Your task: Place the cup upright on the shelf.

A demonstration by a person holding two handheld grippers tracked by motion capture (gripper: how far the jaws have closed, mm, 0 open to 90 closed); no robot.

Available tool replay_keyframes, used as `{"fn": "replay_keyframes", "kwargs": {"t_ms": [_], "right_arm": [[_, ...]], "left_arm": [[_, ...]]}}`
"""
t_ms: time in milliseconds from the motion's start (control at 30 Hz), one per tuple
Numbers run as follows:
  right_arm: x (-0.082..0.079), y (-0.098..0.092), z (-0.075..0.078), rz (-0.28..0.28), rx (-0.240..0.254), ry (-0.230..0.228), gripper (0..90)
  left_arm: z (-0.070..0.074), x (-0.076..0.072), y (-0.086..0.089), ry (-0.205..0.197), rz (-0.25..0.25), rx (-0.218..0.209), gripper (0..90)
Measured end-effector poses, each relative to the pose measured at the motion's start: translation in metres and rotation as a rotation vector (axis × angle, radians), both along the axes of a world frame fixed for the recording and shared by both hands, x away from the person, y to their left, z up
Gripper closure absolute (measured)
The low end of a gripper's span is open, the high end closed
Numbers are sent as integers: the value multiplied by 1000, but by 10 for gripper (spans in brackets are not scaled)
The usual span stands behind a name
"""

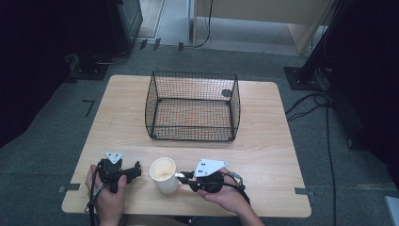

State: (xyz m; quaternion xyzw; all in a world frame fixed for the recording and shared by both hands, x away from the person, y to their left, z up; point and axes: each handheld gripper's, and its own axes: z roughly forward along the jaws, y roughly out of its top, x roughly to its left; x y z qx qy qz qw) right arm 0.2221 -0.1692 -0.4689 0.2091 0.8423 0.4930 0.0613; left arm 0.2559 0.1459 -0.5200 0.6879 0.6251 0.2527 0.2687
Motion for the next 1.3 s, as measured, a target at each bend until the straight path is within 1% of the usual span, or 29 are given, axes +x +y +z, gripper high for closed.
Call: {"fn": "replay_keyframes", "kwargs": {"t_ms": [67,200,233,300,367,400,467,500,533,567,600,800,1167,1300], "right_arm": [[1,-3,3,-18,6,-1,808],[5,-10,12,-58,44,8,808],[5,-10,12,-58,44,8,808],[8,-15,20,-86,57,-3,808],[9,-18,25,-100,60,-7,808],[9,-18,25,-100,60,-7,808],[11,-22,35,-124,60,-28,808],[11,-22,35,-124,60,-28,808],[13,-25,40,-143,66,-32,808],[13,-25,40,-143,66,-32,808],[15,-29,45,-163,76,-40,808],[21,-36,60,-214,96,-57,808],[30,-49,85,-271,121,-93,808],[33,-52,91,-286,130,-105,808]], "left_arm": [[0,0,0,0,0,0,0],[0,0,0,0,0,0,0],[0,0,0,0,0,0,0],[0,0,0,0,0,0,0],[0,0,0,0,0,0,0],[0,0,0,0,0,0,0],[0,0,0,0,0,0,0],[0,0,0,0,0,0,0],[0,0,0,0,0,0,0],[0,0,0,0,0,0,0],[0,0,0,0,0,0,0],[0,0,0,-2,0,-3,0],[0,0,0,-3,-1,-3,0],[0,0,0,-3,-1,-3,0]]}}
